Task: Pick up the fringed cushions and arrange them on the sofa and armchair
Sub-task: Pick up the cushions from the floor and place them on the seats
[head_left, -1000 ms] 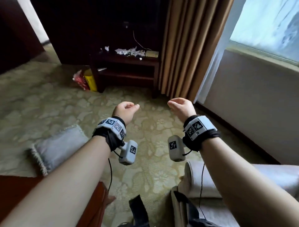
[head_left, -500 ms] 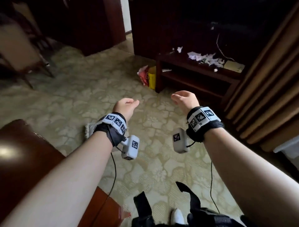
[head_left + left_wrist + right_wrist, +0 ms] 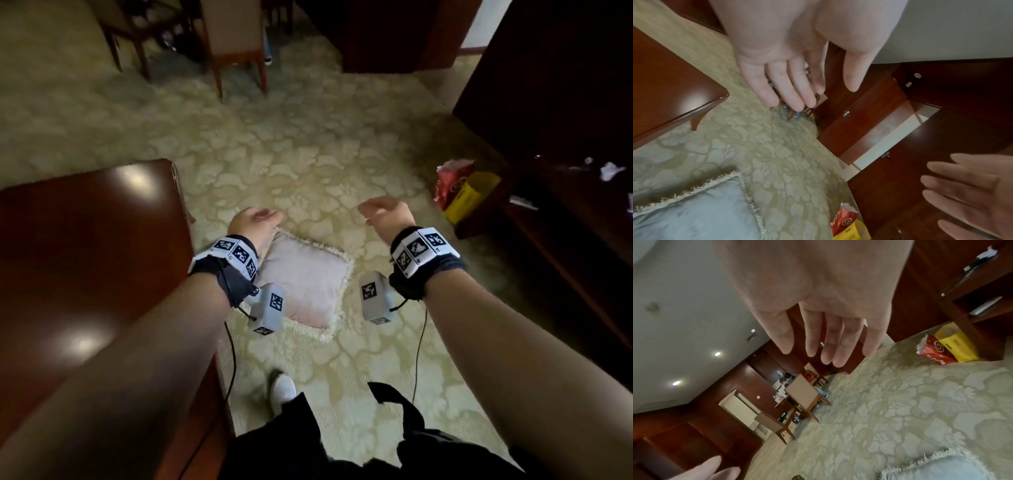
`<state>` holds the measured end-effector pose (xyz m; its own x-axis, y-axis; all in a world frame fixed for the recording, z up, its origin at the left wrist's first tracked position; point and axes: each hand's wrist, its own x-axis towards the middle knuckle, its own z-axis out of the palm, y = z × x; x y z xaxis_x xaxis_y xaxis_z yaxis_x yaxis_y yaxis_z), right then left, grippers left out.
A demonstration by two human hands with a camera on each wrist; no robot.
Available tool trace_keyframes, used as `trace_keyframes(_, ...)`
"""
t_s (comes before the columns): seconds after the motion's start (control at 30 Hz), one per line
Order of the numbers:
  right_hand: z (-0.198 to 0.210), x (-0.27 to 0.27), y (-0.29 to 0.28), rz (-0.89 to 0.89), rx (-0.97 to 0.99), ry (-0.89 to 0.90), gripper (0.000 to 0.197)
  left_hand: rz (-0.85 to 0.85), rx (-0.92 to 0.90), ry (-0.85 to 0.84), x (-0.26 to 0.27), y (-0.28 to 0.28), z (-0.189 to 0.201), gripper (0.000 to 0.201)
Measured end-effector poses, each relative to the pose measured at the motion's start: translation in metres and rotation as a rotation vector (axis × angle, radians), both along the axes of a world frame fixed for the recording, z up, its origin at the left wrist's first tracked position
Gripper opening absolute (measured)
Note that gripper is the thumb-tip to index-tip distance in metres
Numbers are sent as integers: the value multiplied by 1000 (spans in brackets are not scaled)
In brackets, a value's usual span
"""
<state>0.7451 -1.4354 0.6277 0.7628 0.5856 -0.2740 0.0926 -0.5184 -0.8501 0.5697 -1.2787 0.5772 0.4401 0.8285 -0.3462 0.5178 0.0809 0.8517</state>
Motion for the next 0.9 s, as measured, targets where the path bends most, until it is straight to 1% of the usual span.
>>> trace_keyframes(0.03,-3,13,21,8,-17,7,22,-6,-1,23,11,17,-1,46)
trace_keyframes(0.07,-6,26,41,19,-30,15,24,-14,-4,38,22,34,-2,49)
trace_keyframes(0.27,-33,104,140,93,-144,51,25,16,-36,167,83,118,-26,49)
trace_keyframes(0.37,-64,147,192,175,-176,34,25,145,-130,166,109,148,-52,49)
trace_keyframes(0.43,-90,173,225,242,-216,22,30,222,-154,179,126,162,-73,46)
trace_keyframes(0.53,-133,214,281,374,-276,-5,36,371,-206,204,147,186,-112,46)
trace_keyframes(0.63,-184,248,328,466,-358,12,38,543,-323,232,160,198,-162,54)
trace_keyframes(0.73,-238,266,350,512,-447,63,41,682,-446,229,168,194,-216,56)
trace_keyframes(0.8,-278,271,357,512,-513,92,44,741,-511,238,173,190,-252,53)
trace_keyframes(0.9,-345,275,366,490,-587,139,52,825,-601,233,177,191,-313,58)
